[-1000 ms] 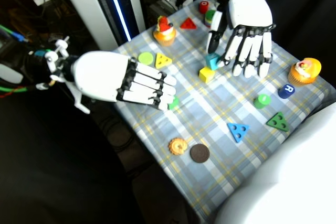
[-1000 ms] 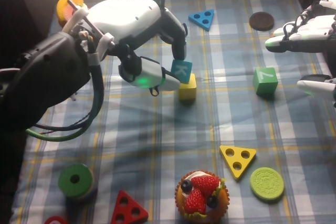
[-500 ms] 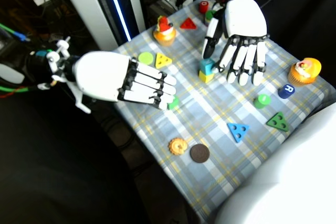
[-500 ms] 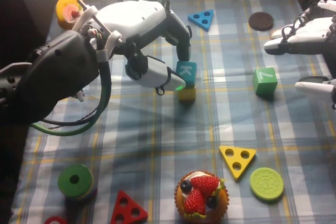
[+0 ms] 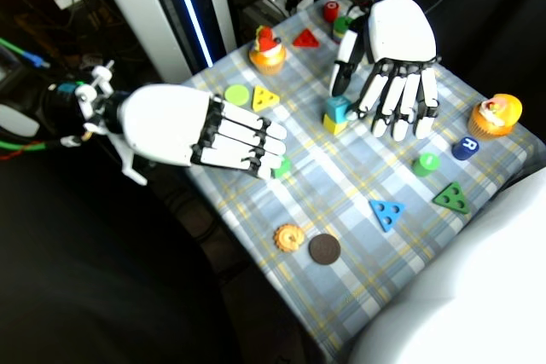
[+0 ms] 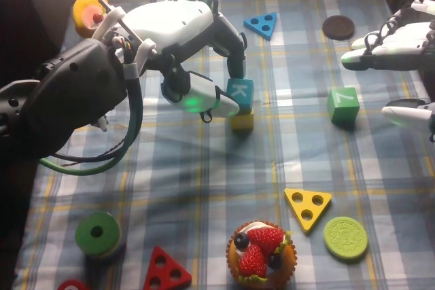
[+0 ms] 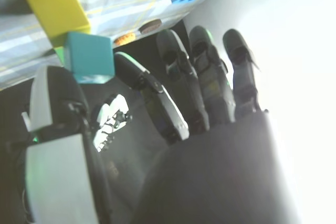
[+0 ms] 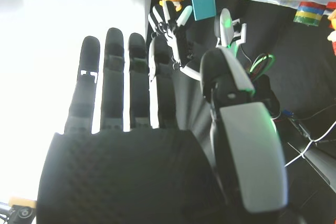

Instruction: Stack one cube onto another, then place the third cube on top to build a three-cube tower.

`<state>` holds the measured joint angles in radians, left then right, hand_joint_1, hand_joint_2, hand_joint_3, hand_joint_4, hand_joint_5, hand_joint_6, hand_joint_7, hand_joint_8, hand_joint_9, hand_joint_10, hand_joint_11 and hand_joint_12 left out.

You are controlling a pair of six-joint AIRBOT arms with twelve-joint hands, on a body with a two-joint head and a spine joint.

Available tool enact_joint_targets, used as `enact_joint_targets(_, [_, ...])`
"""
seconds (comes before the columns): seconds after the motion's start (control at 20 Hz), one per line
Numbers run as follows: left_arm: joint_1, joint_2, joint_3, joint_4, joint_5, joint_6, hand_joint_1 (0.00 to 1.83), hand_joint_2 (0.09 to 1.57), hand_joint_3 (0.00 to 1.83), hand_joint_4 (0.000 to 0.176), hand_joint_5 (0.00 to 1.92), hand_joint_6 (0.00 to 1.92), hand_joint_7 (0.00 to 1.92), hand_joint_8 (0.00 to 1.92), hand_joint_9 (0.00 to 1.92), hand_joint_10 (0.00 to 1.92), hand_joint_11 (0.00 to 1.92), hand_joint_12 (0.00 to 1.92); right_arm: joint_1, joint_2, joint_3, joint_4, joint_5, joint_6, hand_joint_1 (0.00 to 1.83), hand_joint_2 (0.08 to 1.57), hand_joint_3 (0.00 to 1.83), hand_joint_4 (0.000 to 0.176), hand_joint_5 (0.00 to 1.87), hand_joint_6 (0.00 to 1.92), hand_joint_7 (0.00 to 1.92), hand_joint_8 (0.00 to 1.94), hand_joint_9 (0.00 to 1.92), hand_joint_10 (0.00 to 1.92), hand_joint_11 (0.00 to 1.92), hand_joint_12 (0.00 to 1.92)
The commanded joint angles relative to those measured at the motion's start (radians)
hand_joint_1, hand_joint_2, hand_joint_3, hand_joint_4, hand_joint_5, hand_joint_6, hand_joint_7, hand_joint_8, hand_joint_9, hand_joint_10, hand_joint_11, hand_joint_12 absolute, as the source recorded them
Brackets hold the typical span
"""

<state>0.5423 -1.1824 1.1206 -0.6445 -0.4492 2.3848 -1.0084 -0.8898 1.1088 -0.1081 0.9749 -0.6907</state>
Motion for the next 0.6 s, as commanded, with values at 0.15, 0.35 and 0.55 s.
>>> enact_joint_targets(0.15, [0.003, 0.003, -0.005, 0.023, -0.072, 0.005, 1.06, 1.04, 0.00, 0.176, 1.14, 0.70, 0.76, 0.00, 0.50, 0.00, 0.00, 0.65, 0.011, -0.005, 0.003, 0.024, 0.116, 0.007, 0.59, 1.31, 0.00, 0.000, 0.48, 0.00, 0.49, 0.00, 0.46, 0.00, 0.01, 1.01])
enact_joint_targets(0.35, [0.004, 0.004, -0.006, 0.023, -0.071, 0.005, 1.02, 1.09, 0.01, 0.176, 1.01, 0.91, 0.73, 0.00, 0.48, 0.00, 0.00, 0.62, 0.011, -0.005, 0.003, 0.024, 0.115, 0.008, 0.56, 1.31, 0.00, 0.000, 0.47, 0.00, 0.48, 0.00, 0.46, 0.00, 0.00, 1.07])
enact_joint_targets(0.55, [0.004, 0.008, -0.008, 0.023, -0.069, 0.004, 1.00, 1.11, 0.00, 0.176, 0.97, 0.98, 0.72, 0.00, 0.49, 0.00, 0.00, 0.68, 0.011, -0.005, 0.003, 0.024, 0.115, 0.010, 0.61, 1.31, 0.00, 0.000, 0.48, 0.00, 0.49, 0.00, 0.46, 0.00, 0.00, 1.05])
